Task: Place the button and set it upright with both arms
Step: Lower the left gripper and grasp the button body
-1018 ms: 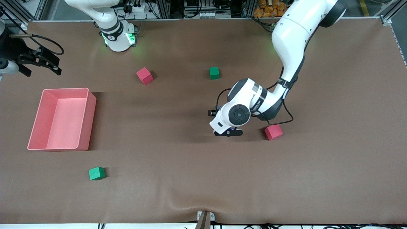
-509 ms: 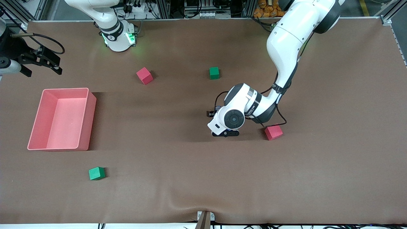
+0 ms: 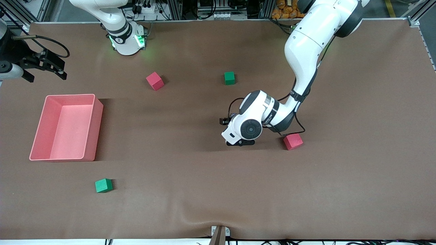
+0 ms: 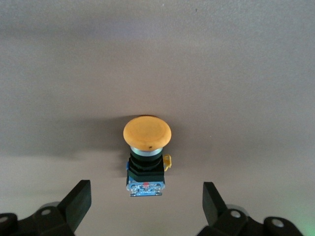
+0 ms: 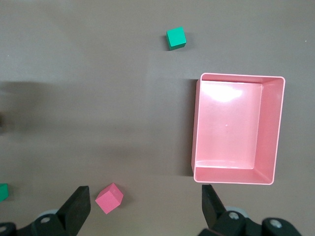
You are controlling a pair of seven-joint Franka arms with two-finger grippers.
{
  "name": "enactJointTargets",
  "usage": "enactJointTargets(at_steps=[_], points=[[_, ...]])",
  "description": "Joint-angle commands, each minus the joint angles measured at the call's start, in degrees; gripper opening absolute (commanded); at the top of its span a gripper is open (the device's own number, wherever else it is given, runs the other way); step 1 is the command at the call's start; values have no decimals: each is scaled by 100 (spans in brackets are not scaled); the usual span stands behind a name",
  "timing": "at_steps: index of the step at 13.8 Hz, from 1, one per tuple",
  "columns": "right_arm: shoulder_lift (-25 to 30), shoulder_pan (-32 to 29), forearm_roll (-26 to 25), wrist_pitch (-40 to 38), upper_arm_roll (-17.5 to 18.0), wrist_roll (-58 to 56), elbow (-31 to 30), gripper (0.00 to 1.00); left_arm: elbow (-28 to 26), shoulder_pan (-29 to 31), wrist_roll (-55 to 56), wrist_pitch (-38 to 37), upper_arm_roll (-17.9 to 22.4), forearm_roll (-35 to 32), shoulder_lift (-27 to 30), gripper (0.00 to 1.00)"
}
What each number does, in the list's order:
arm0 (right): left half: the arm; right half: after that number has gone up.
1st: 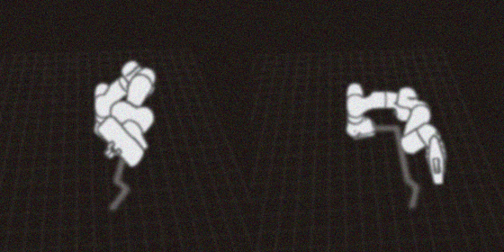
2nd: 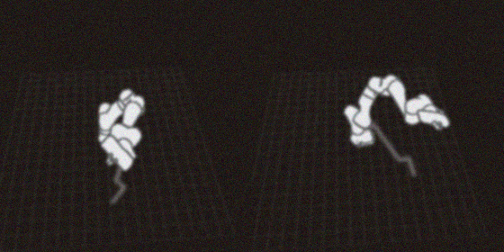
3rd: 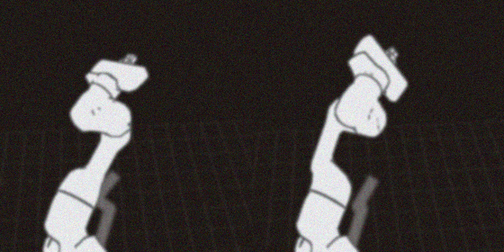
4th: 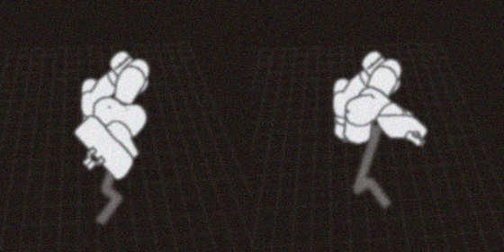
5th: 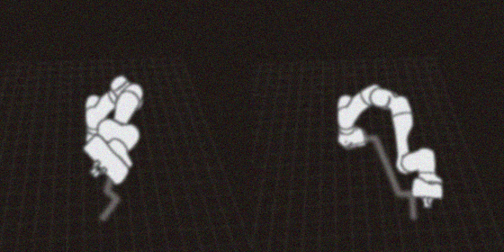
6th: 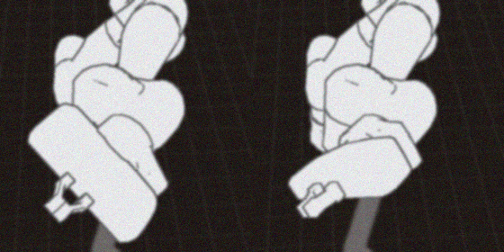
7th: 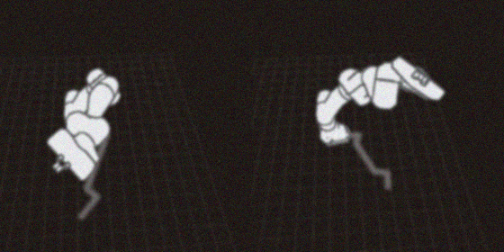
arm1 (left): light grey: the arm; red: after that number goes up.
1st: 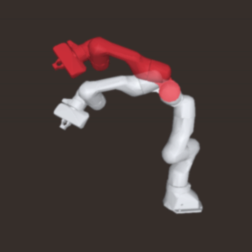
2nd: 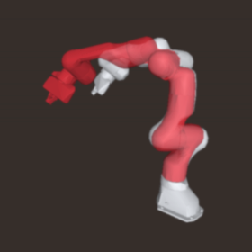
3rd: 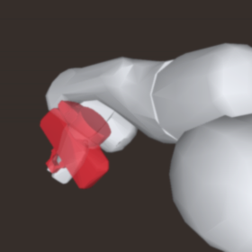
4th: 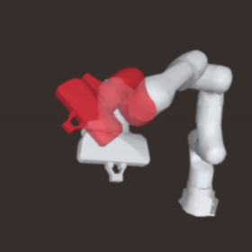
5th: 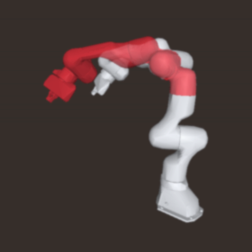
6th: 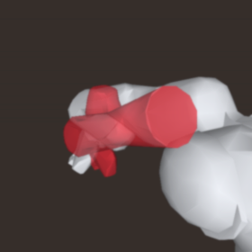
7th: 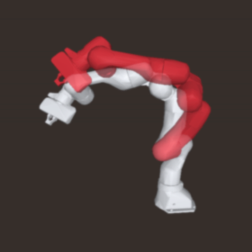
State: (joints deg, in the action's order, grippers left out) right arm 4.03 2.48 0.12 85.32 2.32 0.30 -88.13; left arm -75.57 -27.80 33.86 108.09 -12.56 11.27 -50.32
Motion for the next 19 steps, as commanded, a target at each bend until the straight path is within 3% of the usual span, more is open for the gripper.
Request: enactJointTargets(at_steps=[1, 3, 10, 15, 19], points=[[80, -1, -91, 28, 14, -65, -64, 100, 148, -68, -125, -78, 25, 121, -118, 100], [80, -10, -82, 28, 14, -65, -64, 100, 139, -77, -125, -139, 34, 121, -127, 99], [63, -28, -82, 28, 14, -65, -64, 100, 131, -164, -125, -289, 78, 77, -197, 78], [54, -54, -73, 37, 5, -65, -46, 100, 131, -164, -125, -412, 87, 59, -197, 74], [-192, -63, -73, -33, 5, -56, 358, 100, 139, -164, -125, -403, 87, 59, -215, 71]])
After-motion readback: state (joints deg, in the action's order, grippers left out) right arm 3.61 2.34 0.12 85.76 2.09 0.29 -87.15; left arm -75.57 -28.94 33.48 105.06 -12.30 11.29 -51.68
